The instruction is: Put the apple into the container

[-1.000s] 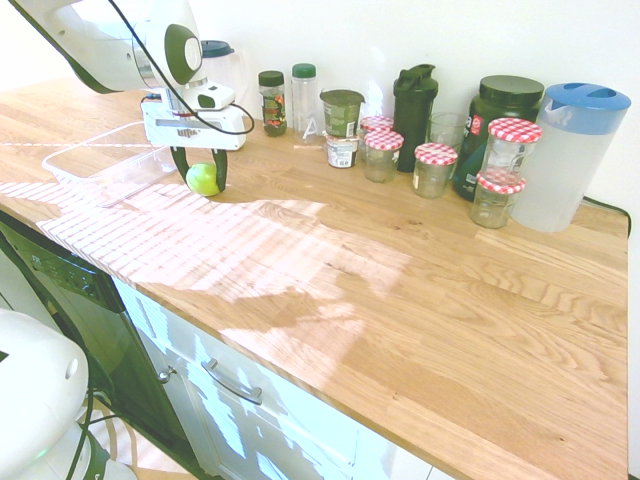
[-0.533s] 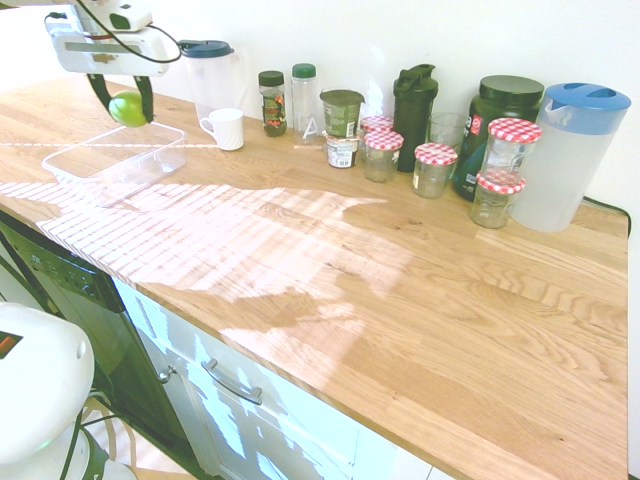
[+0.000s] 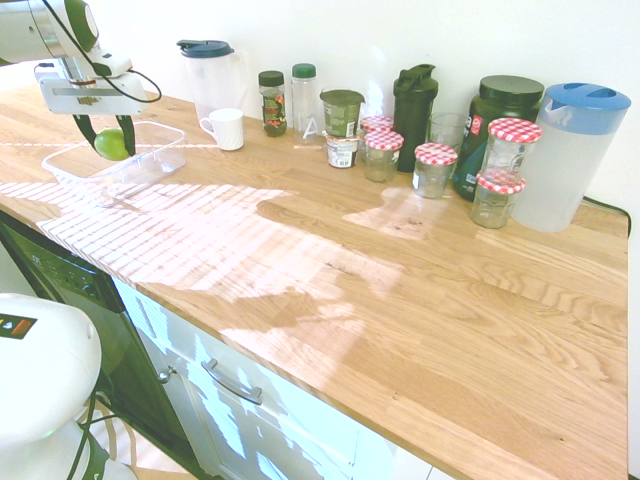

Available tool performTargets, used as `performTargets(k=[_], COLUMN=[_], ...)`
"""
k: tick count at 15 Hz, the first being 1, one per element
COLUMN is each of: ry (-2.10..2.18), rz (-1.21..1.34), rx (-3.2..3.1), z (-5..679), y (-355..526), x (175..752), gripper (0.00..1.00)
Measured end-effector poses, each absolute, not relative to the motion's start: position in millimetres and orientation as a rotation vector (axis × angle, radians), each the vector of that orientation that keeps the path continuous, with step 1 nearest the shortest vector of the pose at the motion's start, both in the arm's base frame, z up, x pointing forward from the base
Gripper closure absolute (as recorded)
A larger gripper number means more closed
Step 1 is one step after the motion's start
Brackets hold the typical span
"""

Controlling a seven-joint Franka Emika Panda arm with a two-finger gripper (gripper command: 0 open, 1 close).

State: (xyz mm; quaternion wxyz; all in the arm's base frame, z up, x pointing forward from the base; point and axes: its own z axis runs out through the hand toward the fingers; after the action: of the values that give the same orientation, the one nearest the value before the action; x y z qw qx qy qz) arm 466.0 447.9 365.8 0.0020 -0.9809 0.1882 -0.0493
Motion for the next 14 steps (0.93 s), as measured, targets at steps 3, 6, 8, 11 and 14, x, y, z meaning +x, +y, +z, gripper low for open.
performTargets(k=[3, 6, 8, 11, 14], ry=[0.630, 0.639, 0.638, 0.641, 0.643], rz=[-0.149, -0.140, -0.136, -0.133, -0.148], rx=[-3.079, -3.089, -3.095, -3.096, -3.080], z=[355.8, 351.7, 351.0, 350.4, 362.0], y=[442.2, 440.0, 440.1, 439.5, 440.4], x=[473.1, 474.2, 473.3, 473.3, 473.5], gripper=[0.00, 0.00, 0.00, 0.00, 0.00])
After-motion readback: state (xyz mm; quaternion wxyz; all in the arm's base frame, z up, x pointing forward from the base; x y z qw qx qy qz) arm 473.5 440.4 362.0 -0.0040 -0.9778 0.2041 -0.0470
